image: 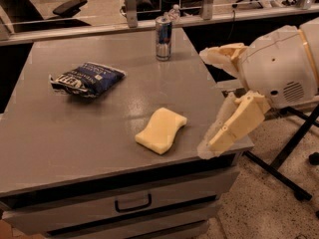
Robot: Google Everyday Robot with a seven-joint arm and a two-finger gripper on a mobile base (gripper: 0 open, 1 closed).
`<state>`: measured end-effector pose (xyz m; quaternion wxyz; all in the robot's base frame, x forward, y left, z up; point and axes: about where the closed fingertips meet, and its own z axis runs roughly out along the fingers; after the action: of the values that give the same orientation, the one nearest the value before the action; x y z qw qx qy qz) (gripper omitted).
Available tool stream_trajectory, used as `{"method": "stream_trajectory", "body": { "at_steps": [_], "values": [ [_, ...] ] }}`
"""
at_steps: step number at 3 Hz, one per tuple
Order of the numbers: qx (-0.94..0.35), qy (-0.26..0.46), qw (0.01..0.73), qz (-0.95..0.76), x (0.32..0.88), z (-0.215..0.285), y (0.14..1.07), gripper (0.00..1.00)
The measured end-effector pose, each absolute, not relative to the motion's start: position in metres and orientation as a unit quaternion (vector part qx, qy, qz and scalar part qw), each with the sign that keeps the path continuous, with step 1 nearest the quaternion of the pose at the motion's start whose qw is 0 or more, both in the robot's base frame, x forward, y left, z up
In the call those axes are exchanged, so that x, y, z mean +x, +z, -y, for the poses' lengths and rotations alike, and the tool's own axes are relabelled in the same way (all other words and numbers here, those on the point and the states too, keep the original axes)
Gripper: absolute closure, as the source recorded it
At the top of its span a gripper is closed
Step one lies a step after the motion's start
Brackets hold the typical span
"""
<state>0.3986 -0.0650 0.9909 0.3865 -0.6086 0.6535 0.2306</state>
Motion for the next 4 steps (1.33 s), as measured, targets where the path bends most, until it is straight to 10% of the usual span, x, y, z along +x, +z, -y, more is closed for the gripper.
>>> {"method": "stream_trajectory", "body": {
  "at_steps": [4],
  "values": [
    [-0.613,0.178,0.421,-0.644,0.44,0.059,0.958,0.0]
  ]
}}
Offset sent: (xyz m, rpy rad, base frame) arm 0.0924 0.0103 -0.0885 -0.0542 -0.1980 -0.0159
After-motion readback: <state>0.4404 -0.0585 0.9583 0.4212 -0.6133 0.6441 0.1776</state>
